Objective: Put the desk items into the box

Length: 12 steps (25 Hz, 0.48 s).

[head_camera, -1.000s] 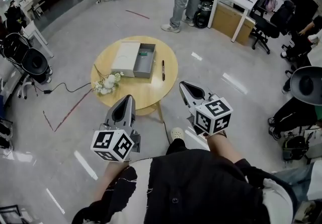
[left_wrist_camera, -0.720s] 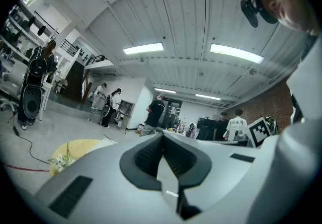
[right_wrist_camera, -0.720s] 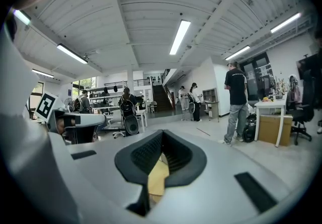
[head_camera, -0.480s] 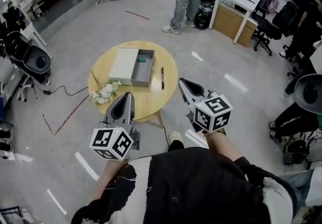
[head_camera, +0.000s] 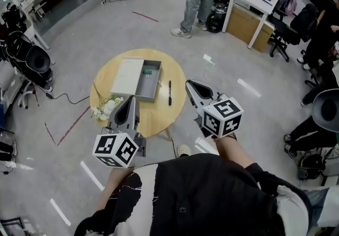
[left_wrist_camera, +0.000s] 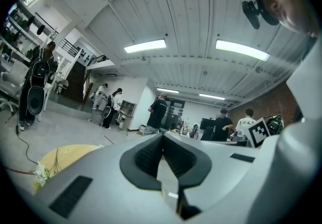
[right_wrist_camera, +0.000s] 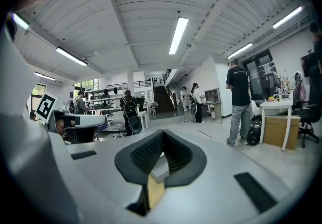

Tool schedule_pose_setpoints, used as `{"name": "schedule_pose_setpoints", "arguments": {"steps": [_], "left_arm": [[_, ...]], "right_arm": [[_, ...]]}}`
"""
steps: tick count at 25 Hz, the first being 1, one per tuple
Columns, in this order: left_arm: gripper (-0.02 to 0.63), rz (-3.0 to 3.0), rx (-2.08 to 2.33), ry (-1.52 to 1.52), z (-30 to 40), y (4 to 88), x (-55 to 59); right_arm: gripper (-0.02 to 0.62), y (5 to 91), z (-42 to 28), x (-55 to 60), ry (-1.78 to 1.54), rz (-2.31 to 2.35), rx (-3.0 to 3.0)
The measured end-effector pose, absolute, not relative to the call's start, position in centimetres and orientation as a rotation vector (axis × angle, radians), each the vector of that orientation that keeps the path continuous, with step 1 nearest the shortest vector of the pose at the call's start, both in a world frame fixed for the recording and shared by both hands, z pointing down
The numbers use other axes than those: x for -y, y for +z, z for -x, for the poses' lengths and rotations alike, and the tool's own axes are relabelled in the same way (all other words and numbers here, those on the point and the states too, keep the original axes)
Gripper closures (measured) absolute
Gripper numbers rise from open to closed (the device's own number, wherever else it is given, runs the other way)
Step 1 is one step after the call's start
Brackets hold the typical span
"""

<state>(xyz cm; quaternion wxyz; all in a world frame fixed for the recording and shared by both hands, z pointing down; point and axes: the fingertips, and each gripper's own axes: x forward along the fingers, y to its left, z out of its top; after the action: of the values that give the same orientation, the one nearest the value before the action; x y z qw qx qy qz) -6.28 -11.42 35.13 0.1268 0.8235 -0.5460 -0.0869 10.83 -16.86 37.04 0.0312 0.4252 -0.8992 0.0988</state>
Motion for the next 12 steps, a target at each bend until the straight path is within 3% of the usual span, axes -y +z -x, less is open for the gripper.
{"name": "schedule_pose_setpoints", "arguments": {"steps": [12], "left_arm": [[0.595,-2.333,1.635,-0.276,6.1,36.0,18.7]], "right_arm": [[0.591,38.2,-11.1,25.2,0.325,-1.240,2.772]]}}
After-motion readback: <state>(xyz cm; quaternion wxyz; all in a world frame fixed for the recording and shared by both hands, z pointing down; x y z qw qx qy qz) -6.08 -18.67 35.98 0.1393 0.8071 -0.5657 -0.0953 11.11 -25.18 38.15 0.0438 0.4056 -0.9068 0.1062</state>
